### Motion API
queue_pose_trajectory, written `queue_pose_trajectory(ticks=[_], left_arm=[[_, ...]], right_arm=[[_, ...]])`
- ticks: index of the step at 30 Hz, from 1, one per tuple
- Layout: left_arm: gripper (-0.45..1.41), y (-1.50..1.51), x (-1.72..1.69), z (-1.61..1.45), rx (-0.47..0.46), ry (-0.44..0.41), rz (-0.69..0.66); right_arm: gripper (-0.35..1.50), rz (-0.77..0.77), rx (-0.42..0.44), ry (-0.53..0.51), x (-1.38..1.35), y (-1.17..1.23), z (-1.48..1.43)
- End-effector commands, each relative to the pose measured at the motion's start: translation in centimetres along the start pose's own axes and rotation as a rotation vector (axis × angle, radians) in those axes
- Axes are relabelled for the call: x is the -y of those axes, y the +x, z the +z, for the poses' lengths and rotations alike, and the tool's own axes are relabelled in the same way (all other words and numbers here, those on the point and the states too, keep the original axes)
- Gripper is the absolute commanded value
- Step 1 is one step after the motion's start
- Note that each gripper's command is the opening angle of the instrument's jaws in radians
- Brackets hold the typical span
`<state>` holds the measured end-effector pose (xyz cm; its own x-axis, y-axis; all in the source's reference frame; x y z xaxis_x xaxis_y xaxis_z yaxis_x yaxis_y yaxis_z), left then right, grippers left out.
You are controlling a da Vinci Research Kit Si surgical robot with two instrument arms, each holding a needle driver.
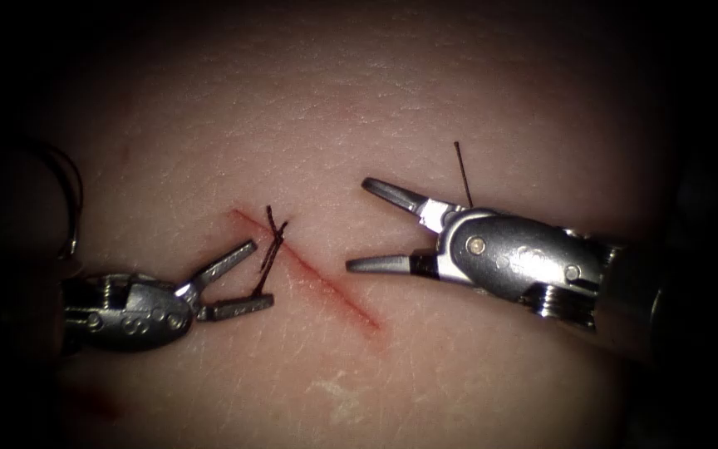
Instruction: Wound Closure
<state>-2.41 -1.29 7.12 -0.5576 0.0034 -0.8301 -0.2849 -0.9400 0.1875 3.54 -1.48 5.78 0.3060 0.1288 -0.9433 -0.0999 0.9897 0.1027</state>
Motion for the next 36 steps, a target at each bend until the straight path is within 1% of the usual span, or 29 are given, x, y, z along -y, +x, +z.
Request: queue_pose_trajectory(ticks=[1,3,4,5,6,7,8,9,10,11,13,14,15,18,20,21,24,26,28,29,31,36], left_arm=[[0.36,-0.07,-0.12,0.07,-0.009,-0.007,0.004],[0.36,-0.08,-0.14,0.07,-0.016,-0.007,0.005],[0.34,-0.08,-0.18,0.08,-0.017,-0.027,0.017],[0.34,-0.08,-0.18,0.08,-0.017,-0.027,0.017],[0.32,-0.09,-0.21,0.08,-0.009,-0.034,0.021],[0.25,-0.1,-0.22,0.07,-0.012,-0.039,0.022],[0.25,-0.1,-0.22,0.07,-0.012,-0.039,0.022],[0.15,-0.09,-0.22,0.07,-0.014,-0.041,0.028],[0.0,-0.09,-0.22,0.07,-0.014,-0.041,0.028],[0.0,-0.09,-0.22,0.07,-0.014,-0.041,0.028],[-0.28,-0.09,-0.22,0.07,-0.013,-0.043,0.028],[-0.45,-0.09,-0.21,0.06,-0.013,-0.044,0.027],[-0.45,-0.08,-0.21,0.06,-0.013,-0.044,0.027],[-0.45,-0.07,-0.2,0.04,-0.013,-0.045,0.026],[-0.45,-0.06,-0.18,0.01,0.005,-0.035,0.024],[-0.45,-0.04,-0.17,-0.01,0.011,-0.033,0.021],[-0.45,-0.01,-0.12,-0.03,0.017,-0.033,0.015],[-0.45,0.02,-0.07,-0.05,0.021,-0.034,0.021],[-0.45,0.02,-0.06,-0.05,0.022,-0.035,0.02],[-0.45,0.03,-0.05,-0.05,0.025,-0.033,0.018],[-0.45,0.03,-0.05,-0.05,0.024,-0.034,0.024],[-0.45,0.04,-0.05,-0.05,0.012,-0.042,0.024]], right_arm=[[1.25,0.001,-0.003,0.004,0.05,-0.03,0.09],[1.25,0.001,-0.001,0.006,0.05,-0.03,0.09],[1.25,0.001,-0.001,0.007,0.05,-0.03,0.09],[1.25,0.001,-0.001,0.007,0.05,-0.03,0.09],[1.25,0.001,-0.001,0.006,0.05,-0.03,0.09],[1.25,0.001,-0.001,0.006,0.05,-0.03,0.09],[1.25,0.001,-0.001,0.006,0.05,-0.03,0.09],[1.23,0.001,-0.001,0.006,0.05,-0.03,0.09],[1.23,0.001,-0.001,0.006,0.05,-0.03,0.1],[1.23,0.001,-0.001,0.006,0.05,-0.03,0.1],[1.21,0.0,-0.001,0.006,0.06,-0.03,0.11],[1.16,-0.002,0.003,0.013,0.07,-0.04,0.11],[1.13,-0.003,0.006,0.019,0.07,-0.05,0.11],[1.11,-0.005,0.012,0.033,0.07,-0.07,0.13],[1.11,-0.027,0.02,0.074,0.08,-0.11,0.18],[1.11,-0.065,0.012,0.104,0.09,-0.15,0.24],[1.11,-0.137,0.022,0.133,0.13,-0.2,0.37],[1.11,-0.173,0.011,0.154,0.19,-0.22,0.5],[1.11,-0.183,0.009,0.157,0.21,-0.22,0.54],[1.11,-0.205,0.006,0.167,0.27,-0.22,0.64],[1.11,-0.224,-0.002,0.169,0.31,-0.21,0.72],[1.06,-0.263,-0.01,0.168,0.34,-0.17,0.83]])
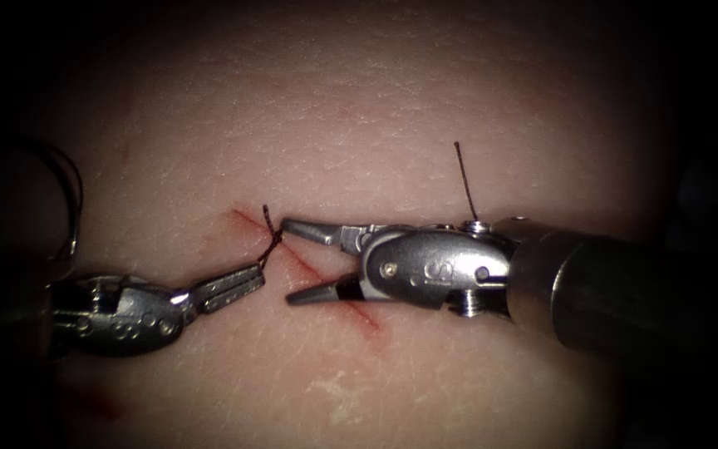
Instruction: Wound Closure
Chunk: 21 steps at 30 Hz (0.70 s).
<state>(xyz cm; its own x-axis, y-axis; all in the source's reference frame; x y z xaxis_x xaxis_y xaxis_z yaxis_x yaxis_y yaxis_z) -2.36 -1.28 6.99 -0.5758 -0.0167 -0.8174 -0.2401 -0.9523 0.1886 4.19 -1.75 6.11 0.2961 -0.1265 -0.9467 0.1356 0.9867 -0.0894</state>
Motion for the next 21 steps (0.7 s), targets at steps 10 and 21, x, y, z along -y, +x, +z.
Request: queue_pose_trajectory(ticks=[10,21], left_arm=[[-0.45,0.05,-0.15,0.04,-0.04,-0.025,0.0],[-0.45,0.11,-0.18,0.02,-0.091,-0.063,0.01]], right_arm=[[0.96,-0.05,-0.049,-0.016,-0.02,0.14,0.47],[0.83,-0.081,-0.102,-0.017,0.0,0.15,0.72]])
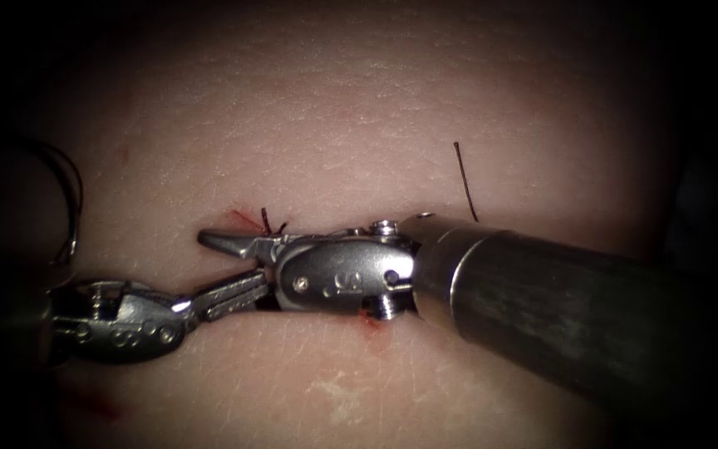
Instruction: Wound Closure
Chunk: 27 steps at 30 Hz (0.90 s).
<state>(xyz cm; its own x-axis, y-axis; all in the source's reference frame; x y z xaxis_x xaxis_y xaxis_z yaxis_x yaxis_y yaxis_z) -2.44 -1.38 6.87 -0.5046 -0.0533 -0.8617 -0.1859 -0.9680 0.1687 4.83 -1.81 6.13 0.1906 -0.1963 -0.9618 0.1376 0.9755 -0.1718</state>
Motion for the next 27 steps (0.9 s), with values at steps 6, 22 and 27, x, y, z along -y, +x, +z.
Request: queue_pose_trajectory(ticks=[6,22,27], left_arm=[[-0.45,-0.03,-0.09,0.08,-0.018,-0.017,-0.011],[-0.45,0.01,-0.14,0.04,-0.043,-0.039,-0.009],[-0.45,0.0,-0.14,-0.01,-0.049,-0.044,-0.006]], right_arm=[[0.77,-0.011,-0.034,0.006,0.0,-0.01,0.19],[-0.35,-0.115,-0.045,-0.01,0.01,-0.12,0.17],[0.54,-0.117,-0.037,-0.014,0.0,-0.06,0.08]])
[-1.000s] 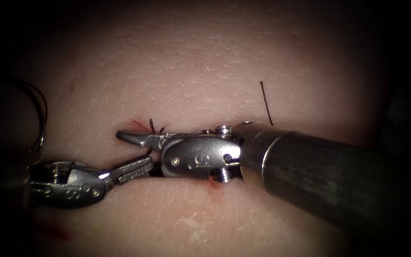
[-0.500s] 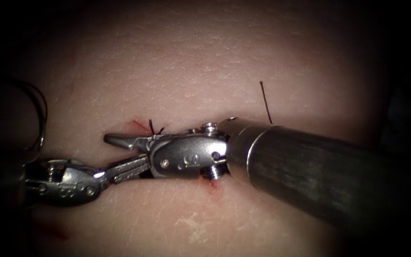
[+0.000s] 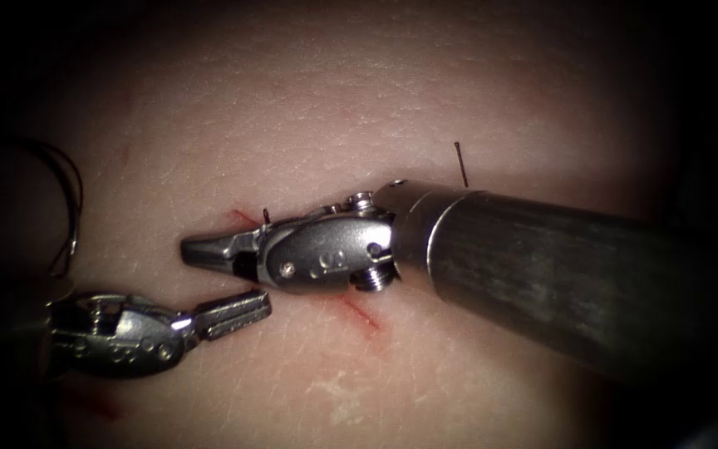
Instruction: Wound Closure
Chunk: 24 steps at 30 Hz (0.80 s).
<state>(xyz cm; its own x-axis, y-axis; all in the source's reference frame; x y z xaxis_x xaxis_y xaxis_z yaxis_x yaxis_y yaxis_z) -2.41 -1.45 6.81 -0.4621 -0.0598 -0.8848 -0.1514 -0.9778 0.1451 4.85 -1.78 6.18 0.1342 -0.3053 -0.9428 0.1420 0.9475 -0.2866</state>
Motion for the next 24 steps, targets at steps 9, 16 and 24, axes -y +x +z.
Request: queue_pose_trajectory(ticks=[9,16,24], left_arm=[[-0.45,-0.2,0.08,-0.25,0.04,0.008,-0.008],[-0.45,-0.48,0.81,-0.33,0.028,0.014,-0.043],[-0.45,-1.16,1.46,-0.12,0.113,0.054,-0.065]], right_arm=[[1.46,0.097,0.062,-0.124,-0.36,0.13,-0.89],[1.46,0.136,0.081,-0.186,-0.38,0.26,-1.52],[1.45,0.136,0.096,-0.209,-0.3,0.23,-1.6]])
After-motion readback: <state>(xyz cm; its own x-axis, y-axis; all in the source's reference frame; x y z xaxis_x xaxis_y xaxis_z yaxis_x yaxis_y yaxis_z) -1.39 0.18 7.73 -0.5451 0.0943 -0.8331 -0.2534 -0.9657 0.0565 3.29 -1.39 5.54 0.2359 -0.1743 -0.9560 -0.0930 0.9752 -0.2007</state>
